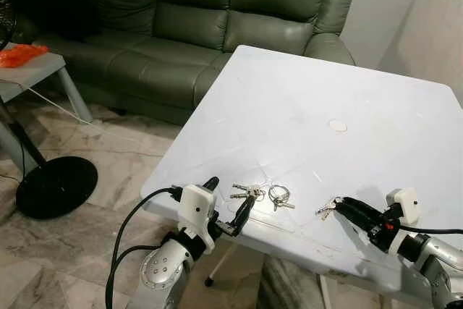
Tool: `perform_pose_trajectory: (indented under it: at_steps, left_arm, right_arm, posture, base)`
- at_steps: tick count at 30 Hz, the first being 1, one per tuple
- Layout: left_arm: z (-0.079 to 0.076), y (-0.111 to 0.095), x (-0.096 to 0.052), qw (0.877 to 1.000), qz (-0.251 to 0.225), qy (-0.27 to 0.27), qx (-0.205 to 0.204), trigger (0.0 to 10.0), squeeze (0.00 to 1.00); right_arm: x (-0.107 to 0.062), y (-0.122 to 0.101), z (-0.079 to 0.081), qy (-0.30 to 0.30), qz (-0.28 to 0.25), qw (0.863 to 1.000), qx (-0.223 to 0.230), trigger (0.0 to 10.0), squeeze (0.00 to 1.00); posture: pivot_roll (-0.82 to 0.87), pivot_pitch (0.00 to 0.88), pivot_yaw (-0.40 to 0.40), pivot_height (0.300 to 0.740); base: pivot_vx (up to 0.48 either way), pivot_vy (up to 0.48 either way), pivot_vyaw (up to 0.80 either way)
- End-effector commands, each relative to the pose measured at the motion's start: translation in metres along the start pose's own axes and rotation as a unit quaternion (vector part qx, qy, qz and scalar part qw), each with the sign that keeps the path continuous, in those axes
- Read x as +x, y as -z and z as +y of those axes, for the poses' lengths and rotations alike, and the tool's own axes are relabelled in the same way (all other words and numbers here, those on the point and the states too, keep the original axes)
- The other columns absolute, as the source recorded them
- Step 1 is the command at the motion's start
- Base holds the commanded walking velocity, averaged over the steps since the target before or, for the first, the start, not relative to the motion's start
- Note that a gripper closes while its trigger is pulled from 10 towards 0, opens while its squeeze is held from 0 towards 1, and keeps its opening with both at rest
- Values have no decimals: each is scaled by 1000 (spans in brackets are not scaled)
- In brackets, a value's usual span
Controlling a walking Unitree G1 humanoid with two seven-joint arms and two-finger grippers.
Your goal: Hang keys on a hook
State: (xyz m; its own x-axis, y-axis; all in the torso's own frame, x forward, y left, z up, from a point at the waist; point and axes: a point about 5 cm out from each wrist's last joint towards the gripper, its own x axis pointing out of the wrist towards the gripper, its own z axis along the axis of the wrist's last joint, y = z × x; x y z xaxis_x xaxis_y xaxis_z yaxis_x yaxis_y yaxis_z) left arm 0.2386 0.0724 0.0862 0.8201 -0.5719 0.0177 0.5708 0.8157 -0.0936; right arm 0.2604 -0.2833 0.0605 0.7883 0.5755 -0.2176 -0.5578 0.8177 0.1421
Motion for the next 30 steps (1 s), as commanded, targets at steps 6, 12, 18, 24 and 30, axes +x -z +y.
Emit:
perform_pose_trajectory:
  at_steps: [6, 12, 18, 24, 30]
  left_arm:
    - [-3, -3, 1, 1000, -5, 4, 0, 10000, 0]
    - [-3, -3, 1, 1000, -5, 4, -1, 10000, 0]
    - [-3, -3, 0, 1000, -5, 4, -2, 10000, 0]
    - [-3, -3, 0, 1000, -4, 4, -1, 10000, 0]
    - [-3, -3, 0, 1000, -4, 3, 0, 10000, 0]
  right_arm:
    - [1, -5, -1, -1, -10, 1000, -1, 10000, 0]
    - [2, -6, -1, 2, -11, 1000, -2, 10000, 0]
    - [5, -7, 2, -5, -19, 1000, -1, 10000, 0]
    - [6, -7, 2, -2, -20, 1000, -3, 2941, 0]
    - [6, -7, 1, 1, -17, 1000, -7, 902, 0]
  posture:
    - [-23, 53, -70, 740]
    - [-23, 54, -70, 740]
    - [-22, 56, -70, 740]
    - [-20, 60, -70, 740]
    - [-18, 60, -70, 740]
  base:
    - [0, 0, 0]
    - [0, 0, 0]
    - [0, 0, 0]
    - [0, 0, 0]
    - [0, 0, 0]
